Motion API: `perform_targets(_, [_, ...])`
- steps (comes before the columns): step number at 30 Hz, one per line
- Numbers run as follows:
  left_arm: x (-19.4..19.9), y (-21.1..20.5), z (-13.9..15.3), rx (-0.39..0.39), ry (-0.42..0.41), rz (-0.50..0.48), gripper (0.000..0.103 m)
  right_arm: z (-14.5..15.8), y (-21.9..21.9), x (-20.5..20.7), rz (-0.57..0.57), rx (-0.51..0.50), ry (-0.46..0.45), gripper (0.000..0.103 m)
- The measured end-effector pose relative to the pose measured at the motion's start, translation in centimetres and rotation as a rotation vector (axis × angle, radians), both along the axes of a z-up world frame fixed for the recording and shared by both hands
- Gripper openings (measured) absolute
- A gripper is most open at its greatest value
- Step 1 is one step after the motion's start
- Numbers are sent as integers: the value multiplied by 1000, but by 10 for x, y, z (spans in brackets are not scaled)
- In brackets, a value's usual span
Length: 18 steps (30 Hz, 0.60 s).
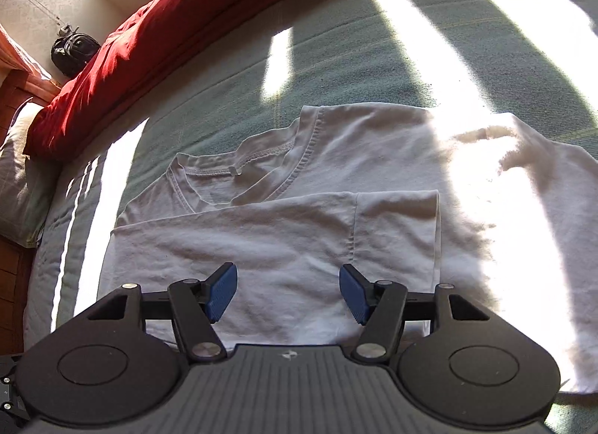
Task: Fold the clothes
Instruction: 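Move the open right tool across the shirt to the other sleeve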
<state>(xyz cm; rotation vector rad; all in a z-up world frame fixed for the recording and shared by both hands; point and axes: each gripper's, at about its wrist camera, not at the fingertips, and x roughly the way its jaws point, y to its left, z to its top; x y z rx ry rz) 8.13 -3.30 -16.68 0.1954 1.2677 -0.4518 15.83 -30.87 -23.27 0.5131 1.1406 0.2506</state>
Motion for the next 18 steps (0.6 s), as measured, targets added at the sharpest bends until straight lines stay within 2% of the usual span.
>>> perform_targets(5, [-1, -15, 8, 21, -23, -23, 66, 18, -20, -26, -64, 84, -32, 65])
perform_targets(7, [-3, -24, 9, 23, -26, -32, 66, 19, -21, -31, -52, 87, -42, 66])
perform_targets(11, [-8, -42, 10, 31, -36, -62, 67, 4, -28, -34, -75, 62, 4, 66])
perform_targets(18, [-13, -70, 11, 29, -63, -92, 67, 28, -68, -66, -130, 61, -52, 68])
